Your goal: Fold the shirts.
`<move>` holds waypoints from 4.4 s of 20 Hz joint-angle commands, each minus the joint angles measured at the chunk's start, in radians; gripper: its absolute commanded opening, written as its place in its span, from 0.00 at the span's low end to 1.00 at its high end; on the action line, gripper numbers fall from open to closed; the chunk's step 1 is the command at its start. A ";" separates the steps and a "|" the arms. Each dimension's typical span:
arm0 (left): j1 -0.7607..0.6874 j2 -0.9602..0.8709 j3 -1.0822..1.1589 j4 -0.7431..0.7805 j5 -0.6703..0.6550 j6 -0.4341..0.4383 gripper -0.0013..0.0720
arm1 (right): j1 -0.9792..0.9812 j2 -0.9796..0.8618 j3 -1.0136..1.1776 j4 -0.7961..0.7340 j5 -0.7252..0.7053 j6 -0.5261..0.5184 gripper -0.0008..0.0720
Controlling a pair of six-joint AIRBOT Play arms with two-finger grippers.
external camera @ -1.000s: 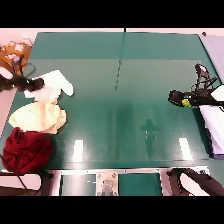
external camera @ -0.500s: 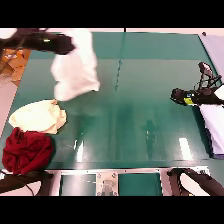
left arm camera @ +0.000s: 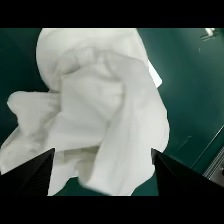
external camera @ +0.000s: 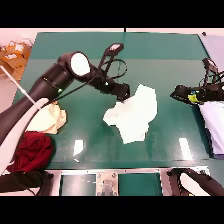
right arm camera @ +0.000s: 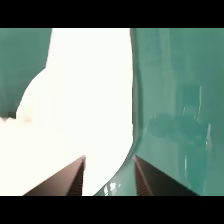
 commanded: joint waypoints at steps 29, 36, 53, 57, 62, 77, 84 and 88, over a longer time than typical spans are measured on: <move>0.459 0.471 -0.139 0.013 0.066 0.021 0.04 | -0.148 0.062 0.330 0.357 0.282 -0.186 0.03; 0.466 0.635 0.324 0.199 -0.077 0.064 0.04 | -0.168 0.283 0.672 0.364 0.301 -0.115 0.03; 0.458 -0.257 0.347 -0.026 -0.268 0.130 0.04 | 0.070 -0.170 -0.167 0.598 -0.315 -0.385 0.03; 0.458 -0.417 0.348 -0.014 -0.261 0.081 0.04 | 0.137 -0.474 0.029 0.603 -0.328 -0.393 0.17; 0.469 -0.434 0.349 0.081 -0.267 0.074 0.04 | -0.034 -0.417 0.173 0.414 -0.032 -0.261 0.39; 0.538 -0.434 0.351 0.084 -0.323 0.079 0.05 | 0.653 0.169 -0.756 0.645 -0.301 0.143 0.71; 0.538 -0.433 0.353 0.085 -0.356 0.086 0.05 | 0.784 -0.114 -0.614 0.727 -0.575 0.067 0.57; 0.579 -0.407 0.355 0.089 -0.421 0.101 0.05 | 0.640 -0.208 -0.468 0.574 -0.509 -0.026 0.03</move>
